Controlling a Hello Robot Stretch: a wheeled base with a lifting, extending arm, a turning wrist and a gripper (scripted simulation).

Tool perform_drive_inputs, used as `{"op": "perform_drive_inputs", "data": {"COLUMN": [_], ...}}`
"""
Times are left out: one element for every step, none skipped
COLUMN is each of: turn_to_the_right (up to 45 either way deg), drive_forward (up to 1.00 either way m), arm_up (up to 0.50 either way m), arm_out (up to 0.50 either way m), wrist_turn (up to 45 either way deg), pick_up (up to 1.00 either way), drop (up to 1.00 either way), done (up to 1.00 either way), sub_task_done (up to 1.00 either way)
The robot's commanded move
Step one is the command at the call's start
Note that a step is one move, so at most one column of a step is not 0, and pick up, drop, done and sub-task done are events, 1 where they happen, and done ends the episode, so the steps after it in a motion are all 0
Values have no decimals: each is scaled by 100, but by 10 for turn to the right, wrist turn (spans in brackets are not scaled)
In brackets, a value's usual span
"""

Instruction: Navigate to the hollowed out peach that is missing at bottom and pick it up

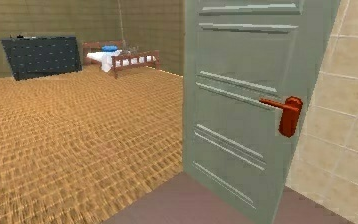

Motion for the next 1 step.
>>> {"op": "perform_drive_inputs", "data": {"turn_to_the_right": [-450], "drive_forward": [0], "arm_up": [0], "arm_out": [0], "wrist_turn": [0], "pick_up": [0], "drop": [0], "done": [0], "sub_task_done": [0]}}
